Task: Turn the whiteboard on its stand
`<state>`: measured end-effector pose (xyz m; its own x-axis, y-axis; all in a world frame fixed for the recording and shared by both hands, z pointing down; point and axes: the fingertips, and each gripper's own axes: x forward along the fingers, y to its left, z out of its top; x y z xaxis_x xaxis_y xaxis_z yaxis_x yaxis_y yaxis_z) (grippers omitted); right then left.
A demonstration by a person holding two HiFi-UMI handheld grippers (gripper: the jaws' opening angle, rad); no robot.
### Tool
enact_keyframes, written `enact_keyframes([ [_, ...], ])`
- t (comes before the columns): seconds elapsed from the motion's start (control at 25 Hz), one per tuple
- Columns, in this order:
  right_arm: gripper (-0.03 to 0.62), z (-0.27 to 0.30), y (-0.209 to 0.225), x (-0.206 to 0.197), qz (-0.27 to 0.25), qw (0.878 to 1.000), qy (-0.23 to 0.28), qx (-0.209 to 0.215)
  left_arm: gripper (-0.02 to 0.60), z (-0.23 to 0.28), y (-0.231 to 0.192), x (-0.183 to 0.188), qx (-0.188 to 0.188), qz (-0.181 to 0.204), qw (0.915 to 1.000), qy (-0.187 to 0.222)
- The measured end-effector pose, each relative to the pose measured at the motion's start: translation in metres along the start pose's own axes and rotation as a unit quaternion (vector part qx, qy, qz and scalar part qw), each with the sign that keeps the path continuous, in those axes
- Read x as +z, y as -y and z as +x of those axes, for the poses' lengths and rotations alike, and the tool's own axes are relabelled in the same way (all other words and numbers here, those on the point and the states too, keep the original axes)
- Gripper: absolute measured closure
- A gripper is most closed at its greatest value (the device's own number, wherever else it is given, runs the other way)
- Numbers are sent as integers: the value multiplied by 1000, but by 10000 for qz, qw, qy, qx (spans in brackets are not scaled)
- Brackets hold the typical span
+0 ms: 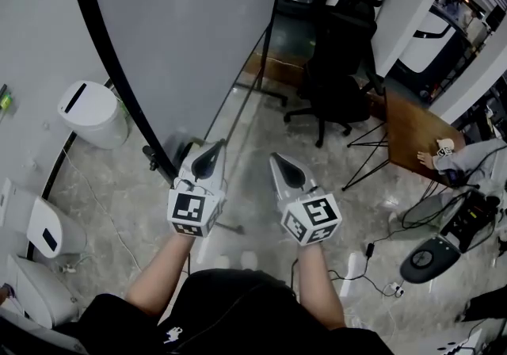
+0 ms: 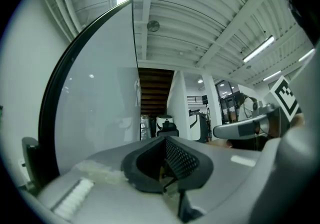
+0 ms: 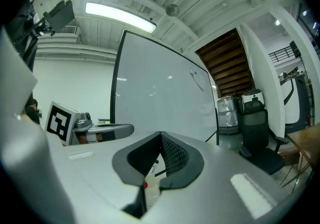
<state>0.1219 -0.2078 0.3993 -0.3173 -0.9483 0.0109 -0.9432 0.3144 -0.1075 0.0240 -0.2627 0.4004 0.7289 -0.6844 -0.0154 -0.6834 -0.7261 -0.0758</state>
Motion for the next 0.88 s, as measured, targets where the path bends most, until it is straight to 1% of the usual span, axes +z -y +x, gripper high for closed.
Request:
enact_keyframes([
  [0.08, 586, -3, 1, -1, -10, 10000, -4, -41, 577, 5, 8, 0, -77, -181, 9998, -56],
  [0.24, 586, -11, 5, -3, -42, 9999, -19, -119, 578, 14, 26, -6, -269, -172, 9994, -107],
  [0.44, 586, -17, 9, -8, -84, 9998, -70, -181, 578, 21, 39, -23, -384, -256, 9985, -298],
  [0.6, 586, -16, 10, -10, -76, 9997, -76, -214, 578, 21, 39, -31, -362, -275, 9982, -390],
  [0.76, 586, -15, 11, -9, -77, 9996, -64, -255, 578, 22, 35, -31, -325, -316, 9983, -361],
  [0.88, 586, -12, 11, -9, -69, 9996, -55, -257, 580, 23, 31, -34, -292, -343, 9981, -412],
])
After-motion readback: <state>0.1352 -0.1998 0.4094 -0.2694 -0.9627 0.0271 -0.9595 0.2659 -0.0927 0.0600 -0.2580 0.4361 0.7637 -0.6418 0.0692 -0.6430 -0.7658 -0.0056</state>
